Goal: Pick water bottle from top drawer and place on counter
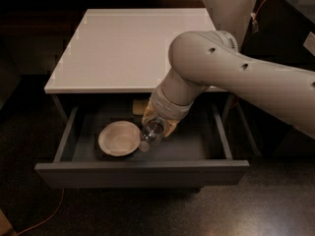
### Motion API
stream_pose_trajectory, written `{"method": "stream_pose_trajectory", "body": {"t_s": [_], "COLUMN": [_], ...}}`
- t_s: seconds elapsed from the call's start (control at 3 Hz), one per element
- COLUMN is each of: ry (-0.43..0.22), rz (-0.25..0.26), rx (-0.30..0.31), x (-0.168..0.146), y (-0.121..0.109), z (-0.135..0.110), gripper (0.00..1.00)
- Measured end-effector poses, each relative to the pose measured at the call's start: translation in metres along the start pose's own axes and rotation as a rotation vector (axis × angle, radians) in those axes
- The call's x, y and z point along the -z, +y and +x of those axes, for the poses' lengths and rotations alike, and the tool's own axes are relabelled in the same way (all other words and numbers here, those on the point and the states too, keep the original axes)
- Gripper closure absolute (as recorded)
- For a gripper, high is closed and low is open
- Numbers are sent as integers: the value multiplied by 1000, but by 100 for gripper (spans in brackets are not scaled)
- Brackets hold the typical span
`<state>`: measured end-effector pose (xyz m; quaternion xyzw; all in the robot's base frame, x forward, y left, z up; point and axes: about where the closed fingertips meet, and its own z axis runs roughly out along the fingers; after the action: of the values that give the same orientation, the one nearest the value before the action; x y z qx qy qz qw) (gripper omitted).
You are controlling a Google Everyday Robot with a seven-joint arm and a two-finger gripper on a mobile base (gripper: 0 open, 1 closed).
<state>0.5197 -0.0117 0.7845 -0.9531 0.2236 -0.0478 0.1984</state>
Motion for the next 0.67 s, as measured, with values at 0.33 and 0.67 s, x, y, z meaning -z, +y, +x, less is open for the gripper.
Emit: {"method": "stream_pose_trajectory", "body": {"t_s": [0.33,0.67], "ry": [-17,-38], "rz": [12,35], "rx": [51,99], "x": [24,51], "y": [-9,-17], "z": [-21,-37], "gripper": [100,100]}}
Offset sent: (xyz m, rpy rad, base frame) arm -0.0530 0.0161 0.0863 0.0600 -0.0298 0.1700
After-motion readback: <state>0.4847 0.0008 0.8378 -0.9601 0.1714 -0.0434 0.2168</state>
